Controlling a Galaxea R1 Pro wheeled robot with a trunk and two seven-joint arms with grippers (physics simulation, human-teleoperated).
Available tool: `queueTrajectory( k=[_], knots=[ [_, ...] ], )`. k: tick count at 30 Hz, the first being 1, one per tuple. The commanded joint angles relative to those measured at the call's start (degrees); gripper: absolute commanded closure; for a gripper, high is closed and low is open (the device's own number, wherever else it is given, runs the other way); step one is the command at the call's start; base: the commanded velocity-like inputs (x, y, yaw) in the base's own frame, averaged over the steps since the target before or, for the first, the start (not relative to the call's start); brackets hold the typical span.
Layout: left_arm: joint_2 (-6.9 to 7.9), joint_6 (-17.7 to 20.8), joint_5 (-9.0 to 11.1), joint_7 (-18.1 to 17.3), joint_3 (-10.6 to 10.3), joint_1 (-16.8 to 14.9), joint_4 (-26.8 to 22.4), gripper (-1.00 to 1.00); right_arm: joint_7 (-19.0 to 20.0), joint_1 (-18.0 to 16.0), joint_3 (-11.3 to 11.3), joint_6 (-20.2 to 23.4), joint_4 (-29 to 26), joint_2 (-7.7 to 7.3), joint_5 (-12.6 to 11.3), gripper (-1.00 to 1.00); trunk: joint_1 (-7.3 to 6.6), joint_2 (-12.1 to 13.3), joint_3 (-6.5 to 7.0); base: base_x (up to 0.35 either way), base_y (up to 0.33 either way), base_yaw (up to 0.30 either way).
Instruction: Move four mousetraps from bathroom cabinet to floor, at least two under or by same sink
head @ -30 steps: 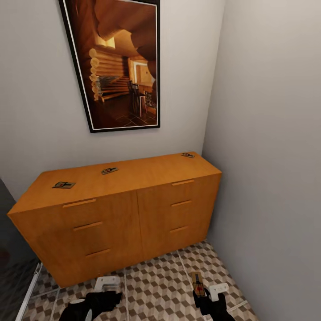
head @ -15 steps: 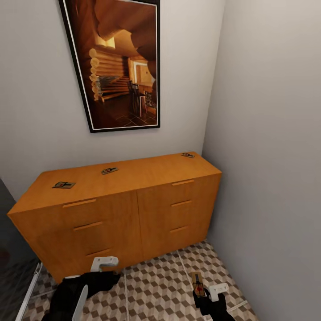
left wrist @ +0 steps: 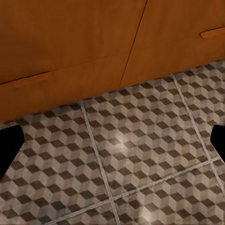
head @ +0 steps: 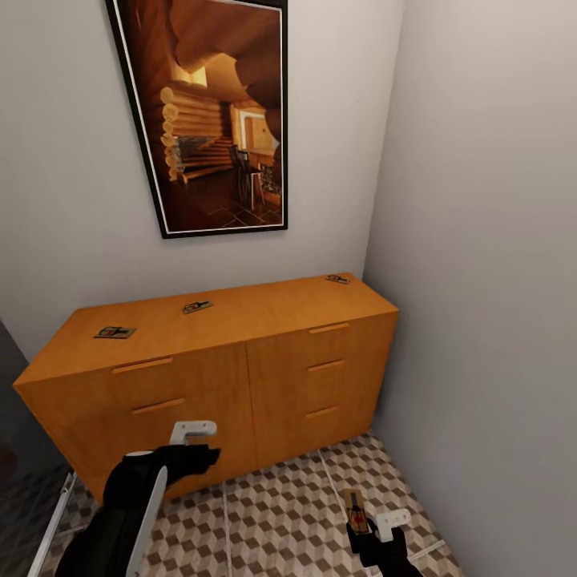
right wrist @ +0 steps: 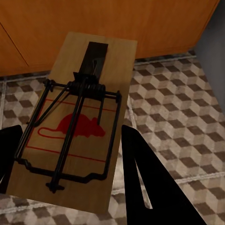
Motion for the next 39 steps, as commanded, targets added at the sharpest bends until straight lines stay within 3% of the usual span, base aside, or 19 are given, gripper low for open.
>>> queueTrajectory(
  k=[1,7,13,20,32,39],
  knots=[
    [-0.06,0.26,-0.91,-0.57,0.12,-0.67,0.01,-1.00,0.45,-0.05,0.16,-0.20,0.07,-0.01,-0.49,1.00,0.00,-0.03,-0.06,0.000,0.000,0.000],
    [-0.32,1.11,-4.54,-0.48,0.16,-7.21,1.34,-1.00,0.48,-0.05,0.16,-0.20,0.07,0.50,-0.49,1.00,0.00,-0.03,-0.06,0.000,0.000,0.000],
    [-2.12,1.35,-5.23,-0.47,0.18,-12.47,3.29,-1.00,0.46,-0.05,0.16,-0.19,0.07,0.59,-0.49,1.00,0.00,-0.03,-0.06,0.000,0.000,0.000],
    [-3.02,1.40,-5.27,-0.47,0.18,-16.63,6.97,-1.00,0.44,-0.05,0.16,-0.12,0.07,0.61,-0.49,1.00,0.00,-0.03,-0.06,0.000,0.000,0.000],
    [-3.19,1.47,-5.33,-0.47,-0.20,-18.17,9.06,-1.00,0.48,-0.05,0.16,-0.20,0.07,0.54,-0.49,1.00,0.00,-0.03,-0.06,0.000,0.000,0.000],
    [-2.97,1.53,-5.35,-0.47,-5.60,-18.21,8.64,-1.00,0.48,-0.05,0.16,-0.19,0.07,0.52,-0.49,1.00,0.00,-0.03,-0.06,0.000,0.000,0.000]
  ],
)
